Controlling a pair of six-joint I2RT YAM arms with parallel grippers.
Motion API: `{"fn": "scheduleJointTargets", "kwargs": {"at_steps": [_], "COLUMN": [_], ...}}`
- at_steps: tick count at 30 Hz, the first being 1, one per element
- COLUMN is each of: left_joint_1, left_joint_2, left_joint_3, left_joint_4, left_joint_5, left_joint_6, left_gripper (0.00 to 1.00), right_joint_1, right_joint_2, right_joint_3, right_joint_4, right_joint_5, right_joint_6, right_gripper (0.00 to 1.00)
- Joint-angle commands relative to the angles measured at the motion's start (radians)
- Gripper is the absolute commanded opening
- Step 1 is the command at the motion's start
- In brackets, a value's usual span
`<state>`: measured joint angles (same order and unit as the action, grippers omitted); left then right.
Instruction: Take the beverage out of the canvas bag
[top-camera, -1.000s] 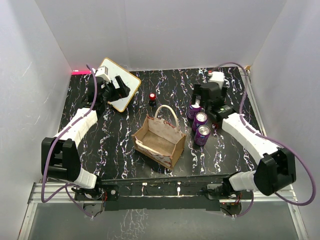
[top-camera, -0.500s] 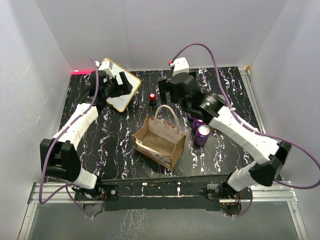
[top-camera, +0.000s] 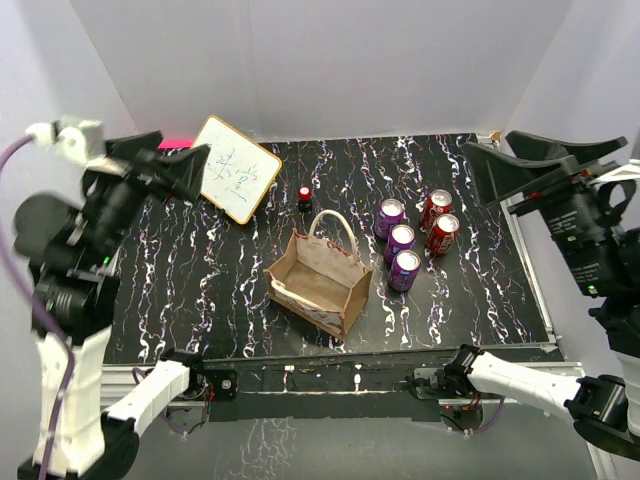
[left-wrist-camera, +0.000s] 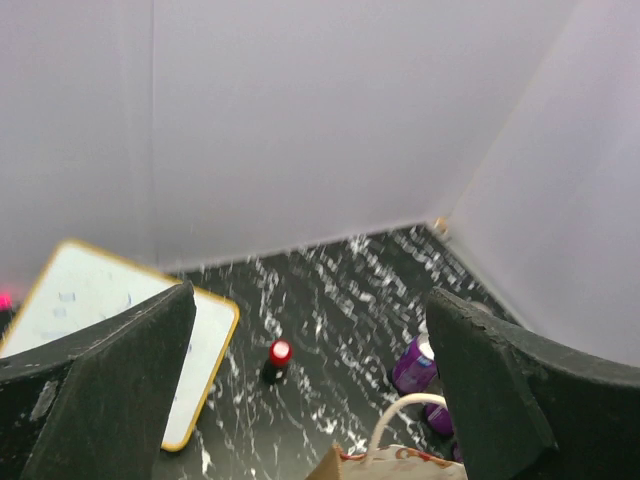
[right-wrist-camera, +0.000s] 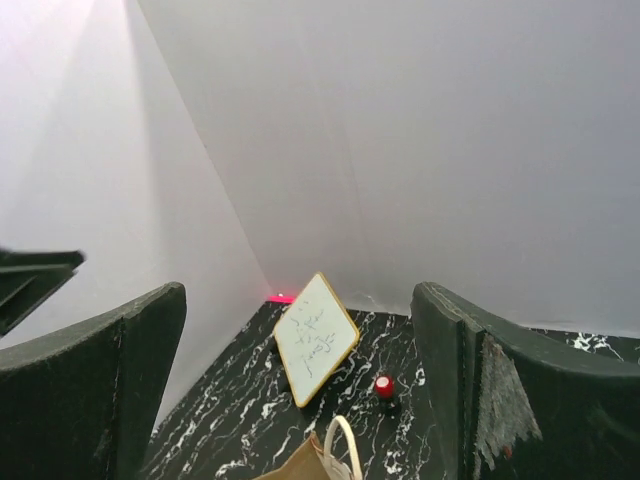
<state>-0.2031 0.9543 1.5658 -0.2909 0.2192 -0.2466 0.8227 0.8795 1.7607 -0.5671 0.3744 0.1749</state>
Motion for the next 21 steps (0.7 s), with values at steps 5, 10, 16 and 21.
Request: {"fn": "scheduleJointTargets", "kwargs": {"at_steps": [5,10,16,21], "left_joint_1": [0.001,0.001,0.002,0.001], "left_joint_2": [-0.179,-0.176,-0.149,-0.142], "left_joint_3": [-0.096,-0.085,-0.064,-0.076], "left_joint_4": [0.019,0.0,-0.018,-0.026], "left_joint_5": [-0.041,-0.131,-0.155,-0.162], "left_joint_6": [-0.042,-0.036,-0.036,-0.047], "left_gripper": [0.97,0.97,0.97,0.97], "right_joint_1": [-0.002,-0.002,-0.003,-0.004], "right_joint_2": [-0.034,-0.06,-0.037,-0.048], "right_joint_3": [0.008,-0.021,-0.018,-0.064], "right_joint_4": [-0.066,-0.046,-0.042,-0.012], "right_joint_5": [0.058,0.084,0.098,0.072], "right_joint_6": [0.016,0.014,0.015,0.002], "right_gripper": [0.98,0.98,0.98,0.98]}}
